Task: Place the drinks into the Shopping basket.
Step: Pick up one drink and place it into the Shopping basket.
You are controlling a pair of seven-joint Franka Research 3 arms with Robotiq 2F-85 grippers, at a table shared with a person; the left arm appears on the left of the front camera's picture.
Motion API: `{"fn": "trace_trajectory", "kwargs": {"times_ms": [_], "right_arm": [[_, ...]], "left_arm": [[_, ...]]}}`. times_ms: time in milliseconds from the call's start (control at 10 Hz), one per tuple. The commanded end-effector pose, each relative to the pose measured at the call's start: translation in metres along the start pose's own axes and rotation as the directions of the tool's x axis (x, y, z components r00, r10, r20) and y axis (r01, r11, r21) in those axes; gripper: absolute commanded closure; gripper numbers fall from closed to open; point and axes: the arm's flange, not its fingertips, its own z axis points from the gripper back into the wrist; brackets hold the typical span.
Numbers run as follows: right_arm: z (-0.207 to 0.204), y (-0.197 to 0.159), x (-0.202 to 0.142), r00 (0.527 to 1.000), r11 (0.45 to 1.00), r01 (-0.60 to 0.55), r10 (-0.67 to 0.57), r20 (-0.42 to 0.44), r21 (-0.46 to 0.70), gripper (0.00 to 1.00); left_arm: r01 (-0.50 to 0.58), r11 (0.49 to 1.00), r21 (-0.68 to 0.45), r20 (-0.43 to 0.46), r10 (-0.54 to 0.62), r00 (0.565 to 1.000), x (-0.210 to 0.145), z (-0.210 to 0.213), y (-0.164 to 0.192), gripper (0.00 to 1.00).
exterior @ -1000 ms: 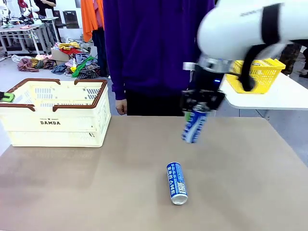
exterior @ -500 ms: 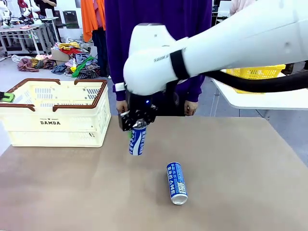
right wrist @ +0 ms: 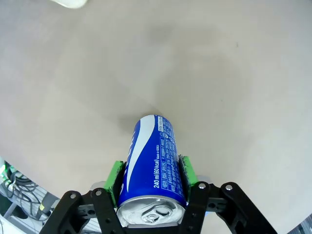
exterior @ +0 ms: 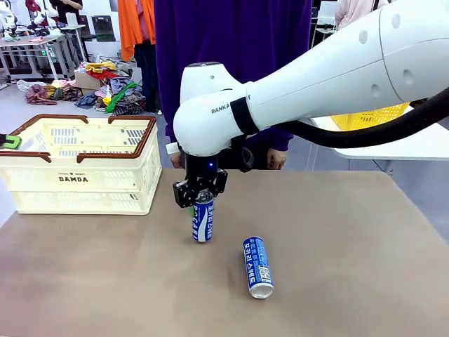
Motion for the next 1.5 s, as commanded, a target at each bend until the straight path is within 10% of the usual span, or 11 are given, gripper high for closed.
{"fn": "trace_trajectory", "kwargs": {"times_ms": [0, 100, 600, 1000, 1200, 1400], "right_arm": [[0.004, 0.000, 0.001, 0.999, 0.999, -0.027, 0.026, -0.018, -0.023, 0.56], [0.003, -0.001, 0.000, 0.999, 0.999, -0.023, 0.023, -0.026, -0.024, 0.01], [0.076, -0.015, -0.021, 0.999, 1.000, 0.011, -0.011, 0.053, 0.006, 0.00], [0.200, -0.157, -0.154, 0.984, 0.947, 0.141, -0.167, 0.065, 0.287, 0.00], [0.212, -0.288, -0.269, 0.925, 0.796, 0.287, -0.375, 0.061, 0.533, 0.00], [0.197, -0.406, -0.381, 0.839, 0.515, 0.301, -0.543, 0.035, 0.802, 0.00]], "left_arm": [[0.005, 1.000, -0.018, 0.017, -0.004, 1.000, 0.001, -0.001, -0.003, 0.00], [0.005, 1.000, -0.018, 0.017, -0.004, 1.000, 0.001, -0.001, -0.003, 0.00], [0.005, 1.000, -0.018, 0.017, -0.004, 1.000, 0.001, -0.001, -0.003, 0.00], [0.005, 1.000, -0.018, 0.017, -0.004, 1.000, 0.001, -0.001, -0.003, 0.00], [0.005, 1.000, -0.018, 0.017, -0.004, 1.000, 0.001, -0.001, -0.003, 0.00], [0.005, 1.000, -0.018, 0.017, -0.004, 1.000, 0.001, -0.001, -0.003, 0.00]]}}
